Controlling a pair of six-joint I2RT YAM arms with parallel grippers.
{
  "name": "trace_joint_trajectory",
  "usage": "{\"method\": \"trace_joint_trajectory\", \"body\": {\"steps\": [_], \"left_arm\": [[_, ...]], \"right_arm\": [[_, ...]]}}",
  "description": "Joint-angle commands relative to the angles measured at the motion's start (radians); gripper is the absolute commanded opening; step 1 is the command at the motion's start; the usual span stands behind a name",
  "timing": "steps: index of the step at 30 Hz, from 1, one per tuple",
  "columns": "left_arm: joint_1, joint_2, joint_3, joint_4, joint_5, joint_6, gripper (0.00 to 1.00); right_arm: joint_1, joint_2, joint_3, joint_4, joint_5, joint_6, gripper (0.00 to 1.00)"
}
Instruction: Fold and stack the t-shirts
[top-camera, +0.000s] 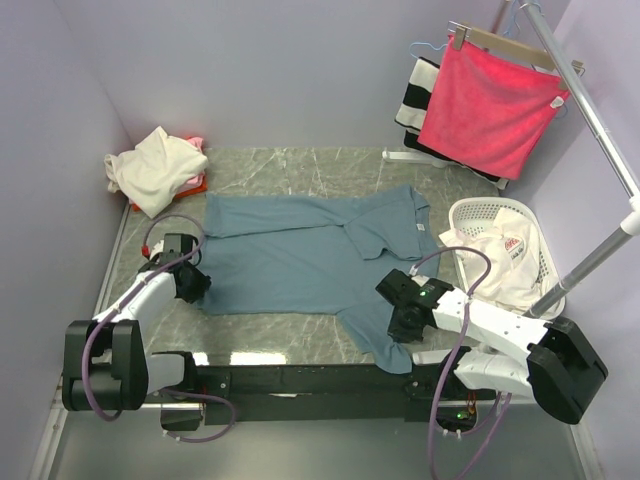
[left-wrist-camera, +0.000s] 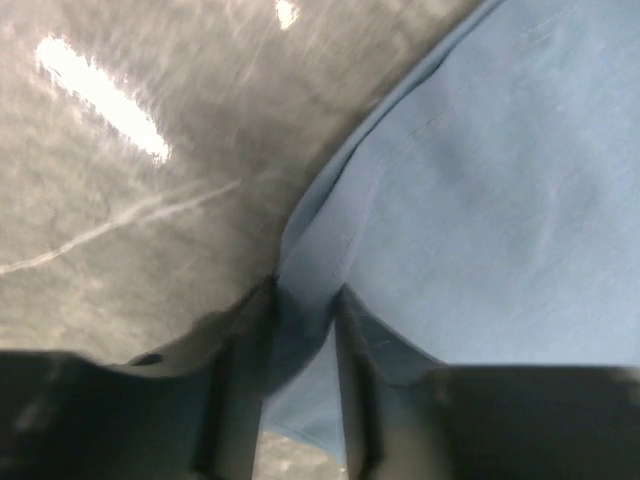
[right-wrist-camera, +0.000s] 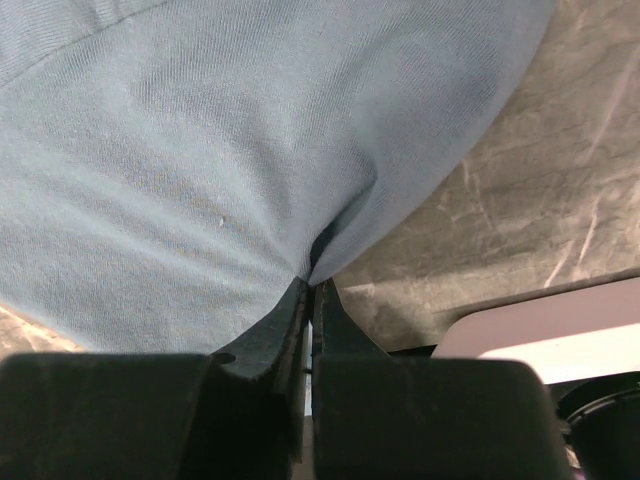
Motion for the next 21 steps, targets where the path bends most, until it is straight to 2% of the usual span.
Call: {"method": "trace_joint_trajectory", "body": {"steps": [1, 3, 8, 13, 21], "left_arm": [[-0.002, -0.018, 0.001, -0.053, 0.024, -0.018, 0.16], [-0.002, -0.019, 0.005, -0.062, 0.03, -0.022, 0.01], [-0.002, -0.044, 0.054, -0.103, -0.001, -0.016, 0.01], [-0.002, -0.056, 0.155, -0.142, -0.042, 0.028, 0.01], [-0.001, 0.065, 0.261, -0.104, -0.059, 0.111, 0.01]], "right_arm": [[0.009, -0.012, 0.033, -0.042, 0.056, -0.018, 0.0], [0.007, -0.013, 0.038, -0.039, 0.06, -0.029, 0.0], [0.003, -0.01, 0.105, -0.077, 0.126, -0.061, 0.0], [-0.057, -0.003, 0.203, -0.06, 0.189, -0.138, 0.0], [-0.207, 0.069, 0.32, 0.026, 0.178, -0.281, 0.0]]}}
